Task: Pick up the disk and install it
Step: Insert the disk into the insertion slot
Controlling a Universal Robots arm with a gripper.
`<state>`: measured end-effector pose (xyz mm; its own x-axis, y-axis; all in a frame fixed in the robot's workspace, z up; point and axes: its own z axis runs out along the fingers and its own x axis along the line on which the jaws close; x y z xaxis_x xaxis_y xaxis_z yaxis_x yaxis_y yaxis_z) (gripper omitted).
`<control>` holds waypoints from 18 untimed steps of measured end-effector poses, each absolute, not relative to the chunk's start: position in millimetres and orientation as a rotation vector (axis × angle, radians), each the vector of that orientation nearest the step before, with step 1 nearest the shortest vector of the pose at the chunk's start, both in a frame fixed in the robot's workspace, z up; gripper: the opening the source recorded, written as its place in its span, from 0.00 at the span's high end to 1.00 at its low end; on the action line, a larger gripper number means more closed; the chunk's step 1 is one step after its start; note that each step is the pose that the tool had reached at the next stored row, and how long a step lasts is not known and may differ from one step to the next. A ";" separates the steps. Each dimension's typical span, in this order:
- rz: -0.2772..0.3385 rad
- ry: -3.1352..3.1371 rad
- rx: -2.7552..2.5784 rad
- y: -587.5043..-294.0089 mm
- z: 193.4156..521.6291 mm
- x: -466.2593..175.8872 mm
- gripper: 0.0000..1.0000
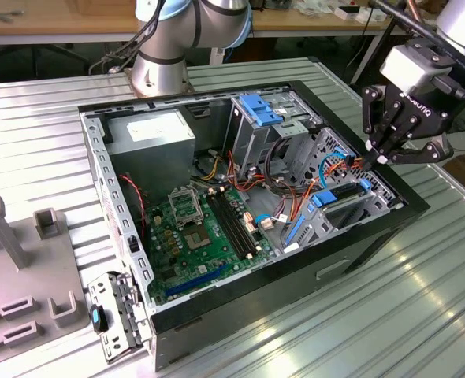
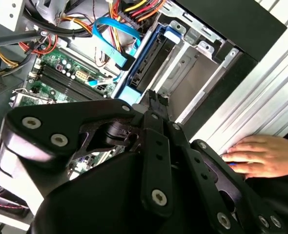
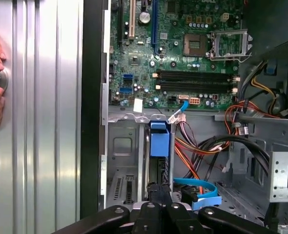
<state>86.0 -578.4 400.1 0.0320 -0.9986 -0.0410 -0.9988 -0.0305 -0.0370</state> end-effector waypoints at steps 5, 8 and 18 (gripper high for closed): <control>0.006 2.136 -2.228 -578.2 391.0 88.8 0.89; 0.007 2.136 -2.228 -577.6 382.8 91.1 0.89; 0.008 2.135 -2.228 -577.4 380.7 91.3 0.89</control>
